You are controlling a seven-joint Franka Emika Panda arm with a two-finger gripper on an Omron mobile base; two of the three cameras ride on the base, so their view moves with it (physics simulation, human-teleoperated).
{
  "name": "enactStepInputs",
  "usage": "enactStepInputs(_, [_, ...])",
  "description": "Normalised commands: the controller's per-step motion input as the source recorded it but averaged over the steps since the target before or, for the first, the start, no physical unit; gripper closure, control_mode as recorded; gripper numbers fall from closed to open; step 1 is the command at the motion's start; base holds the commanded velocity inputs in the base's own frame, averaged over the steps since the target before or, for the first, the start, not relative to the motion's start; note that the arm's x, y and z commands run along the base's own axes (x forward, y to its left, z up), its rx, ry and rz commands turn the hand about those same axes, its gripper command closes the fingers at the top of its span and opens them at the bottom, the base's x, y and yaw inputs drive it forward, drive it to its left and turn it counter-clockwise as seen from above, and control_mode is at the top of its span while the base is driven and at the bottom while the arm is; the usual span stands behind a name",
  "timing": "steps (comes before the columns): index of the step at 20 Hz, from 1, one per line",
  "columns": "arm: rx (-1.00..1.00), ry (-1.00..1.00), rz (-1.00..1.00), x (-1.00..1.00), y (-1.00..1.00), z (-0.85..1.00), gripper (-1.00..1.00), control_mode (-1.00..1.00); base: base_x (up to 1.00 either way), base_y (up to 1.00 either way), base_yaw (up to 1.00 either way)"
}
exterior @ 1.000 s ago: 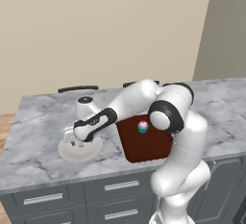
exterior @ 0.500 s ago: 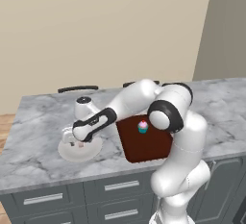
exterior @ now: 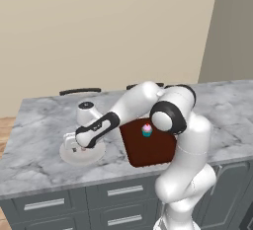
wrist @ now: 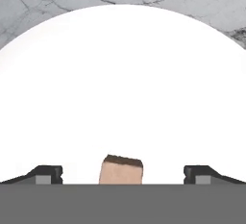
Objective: Move the dessert items from the plates to the tray.
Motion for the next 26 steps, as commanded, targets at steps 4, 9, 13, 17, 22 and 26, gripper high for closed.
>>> enactStepInputs(4, [0.0,0.0,0.0,0.0,0.0,0.0,1.0,-1.0,0.0,0.0,0.0])
enactStepInputs(9, [0.0,0.0,0.0,0.0,0.0,0.0,1.0,-1.0,0.0,0.0,0.0])
enactStepInputs(13, [0.0,0.0,0.0,0.0,0.0,0.0,1.0,-1.0,0.0,0.0,0.0])
enactStepInputs(17, [0.0,0.0,0.0,0.0,0.0,0.14,1.0,-1.0,0.0,0.0,0.0])
enactStepInputs(22, [0.0,0.0,0.0,-0.02,-0.07,0.69,1.0,-1.0,0.0,0.0,0.0])
enactStepInputs(26, [0.0,0.0,0.0,-0.04,-0.31,0.59,1.0,-1.0,0.0,0.0,0.0])
